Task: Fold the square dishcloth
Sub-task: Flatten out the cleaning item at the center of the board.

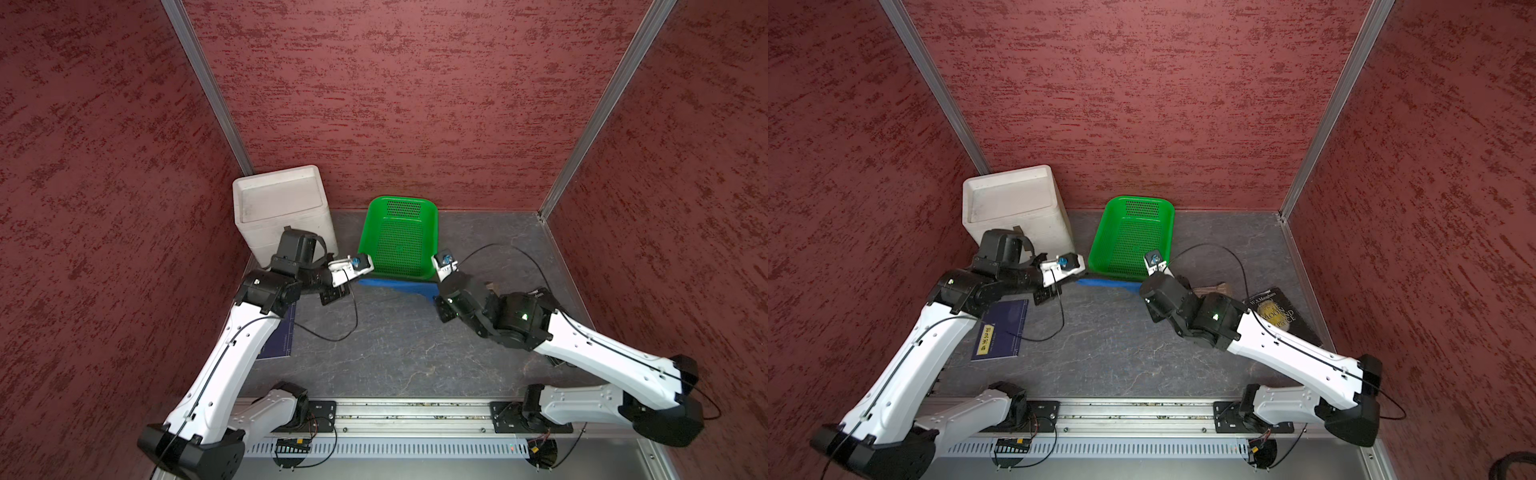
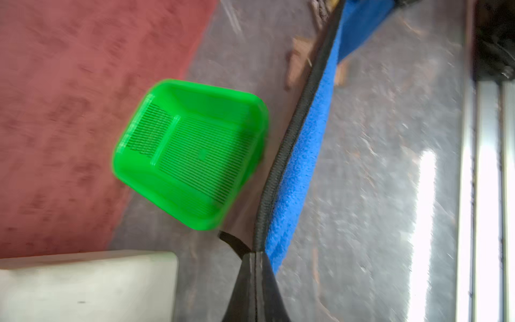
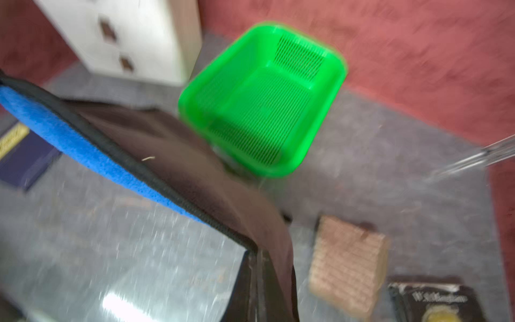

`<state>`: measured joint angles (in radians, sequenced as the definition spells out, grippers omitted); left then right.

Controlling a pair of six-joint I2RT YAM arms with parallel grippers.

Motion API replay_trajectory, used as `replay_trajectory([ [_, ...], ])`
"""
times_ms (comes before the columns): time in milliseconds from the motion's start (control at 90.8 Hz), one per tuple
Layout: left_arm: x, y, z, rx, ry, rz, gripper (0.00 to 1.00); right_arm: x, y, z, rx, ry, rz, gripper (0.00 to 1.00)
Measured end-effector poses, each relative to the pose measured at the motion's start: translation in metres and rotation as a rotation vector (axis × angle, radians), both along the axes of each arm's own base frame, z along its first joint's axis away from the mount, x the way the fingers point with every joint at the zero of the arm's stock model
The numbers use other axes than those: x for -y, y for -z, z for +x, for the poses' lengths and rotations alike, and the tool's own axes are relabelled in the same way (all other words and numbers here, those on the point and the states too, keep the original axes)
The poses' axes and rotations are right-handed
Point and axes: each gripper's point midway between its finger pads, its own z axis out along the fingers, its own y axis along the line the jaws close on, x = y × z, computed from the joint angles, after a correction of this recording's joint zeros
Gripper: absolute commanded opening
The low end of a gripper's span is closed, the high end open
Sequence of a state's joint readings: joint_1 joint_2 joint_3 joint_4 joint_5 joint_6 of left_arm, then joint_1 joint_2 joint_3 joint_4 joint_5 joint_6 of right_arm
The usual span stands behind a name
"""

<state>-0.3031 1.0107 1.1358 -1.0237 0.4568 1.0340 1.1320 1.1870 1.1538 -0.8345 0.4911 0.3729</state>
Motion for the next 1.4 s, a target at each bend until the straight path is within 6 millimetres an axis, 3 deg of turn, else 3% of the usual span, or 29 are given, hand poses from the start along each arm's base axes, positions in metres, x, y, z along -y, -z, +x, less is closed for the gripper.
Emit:
replay_trajectory([
  [110,-0.015,0.091,-0.061,-0.219,0.093,0.115,0.00,-0.011,0.088,-0.063,-0.224,-0.129,-0.063,0.00],
  [198,-0.025,0.133,-0.092,-0.350,0.130,0.174,0.01,-0.023,0.121,-0.095,-0.362,-0.183,-0.042,0.29],
  [242,-0.035,0.145,-0.099,-0.383,0.124,0.228,0.20,-0.023,0.129,-0.102,-0.408,-0.193,-0.050,0.46],
  [298,-0.043,0.150,-0.102,-0.406,0.114,0.272,0.50,-0.022,0.135,-0.108,-0.457,-0.191,-0.051,0.57],
  [375,-0.048,0.151,-0.101,-0.414,0.104,0.305,0.71,-0.024,0.134,-0.109,-0.492,-0.200,-0.037,0.64],
  [408,-0.049,0.150,-0.099,-0.413,0.098,0.312,0.78,-0.025,0.130,-0.105,-0.504,-0.197,-0.018,0.65],
  [485,-0.050,0.143,-0.092,-0.386,0.083,0.314,0.81,-0.026,0.117,-0.083,-0.498,-0.157,0.047,0.61],
  [606,-0.046,0.127,-0.074,-0.342,0.059,0.288,0.80,-0.024,0.113,-0.042,-0.474,-0.055,0.112,0.37],
  [738,-0.037,0.133,-0.047,-0.325,0.030,0.259,0.73,-0.036,0.157,-0.009,-0.510,0.037,0.073,0.23],
  [848,-0.032,0.161,-0.023,-0.342,-0.004,0.274,0.66,-0.037,0.204,0.004,-0.562,0.098,0.015,0.12],
  [893,-0.031,0.173,-0.016,-0.362,-0.020,0.289,0.64,-0.033,0.216,0.010,-0.575,0.127,0.006,0.00],
  [1157,-0.040,0.231,0.039,-0.335,-0.135,0.414,0.65,-0.017,0.219,0.070,-0.515,0.322,0.085,0.00],
  [1399,-0.027,0.224,0.107,-0.144,-0.204,0.388,0.65,0.000,0.219,0.111,-0.455,0.445,0.138,0.00],
])
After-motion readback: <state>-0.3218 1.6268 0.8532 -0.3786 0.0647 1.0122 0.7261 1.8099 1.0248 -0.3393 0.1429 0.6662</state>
